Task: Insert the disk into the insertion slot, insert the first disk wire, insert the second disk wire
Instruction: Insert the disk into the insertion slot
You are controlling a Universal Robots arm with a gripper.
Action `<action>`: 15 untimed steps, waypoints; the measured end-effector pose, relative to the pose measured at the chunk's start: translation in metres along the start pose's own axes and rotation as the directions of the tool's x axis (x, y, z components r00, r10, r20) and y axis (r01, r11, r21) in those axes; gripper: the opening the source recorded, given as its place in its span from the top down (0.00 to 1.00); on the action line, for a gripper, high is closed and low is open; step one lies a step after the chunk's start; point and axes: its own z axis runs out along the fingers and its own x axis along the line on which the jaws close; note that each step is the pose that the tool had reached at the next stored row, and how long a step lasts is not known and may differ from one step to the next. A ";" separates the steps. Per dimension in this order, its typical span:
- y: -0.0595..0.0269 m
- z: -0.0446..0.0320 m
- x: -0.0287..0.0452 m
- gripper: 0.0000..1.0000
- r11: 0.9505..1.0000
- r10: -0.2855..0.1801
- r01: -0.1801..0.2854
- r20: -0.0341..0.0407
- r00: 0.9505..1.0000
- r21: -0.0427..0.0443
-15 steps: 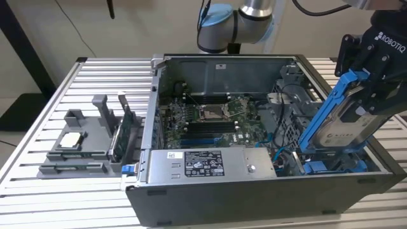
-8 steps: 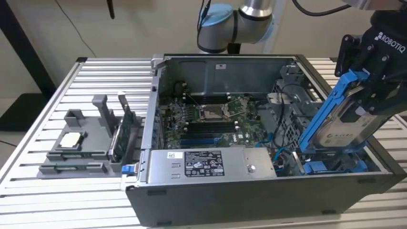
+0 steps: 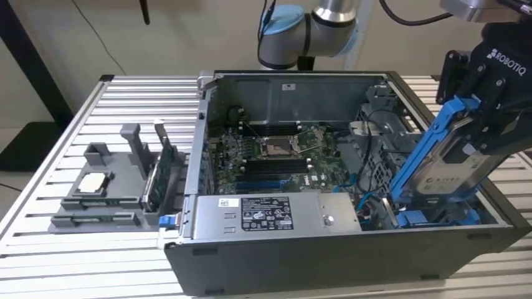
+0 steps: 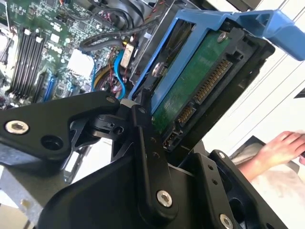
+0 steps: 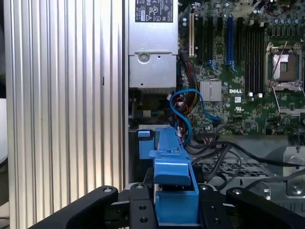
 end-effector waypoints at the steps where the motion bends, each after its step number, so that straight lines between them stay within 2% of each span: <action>1: -0.0002 0.0018 0.0001 0.67 1.000 0.000 0.000 0.000 1.000 0.000; 5: -0.0012 0.0084 0.0003 0.67 1.000 -0.001 0.001 0.000 1.000 0.000; 15: -0.0048 0.0190 0.0006 0.67 1.000 -0.001 0.001 0.000 1.000 0.000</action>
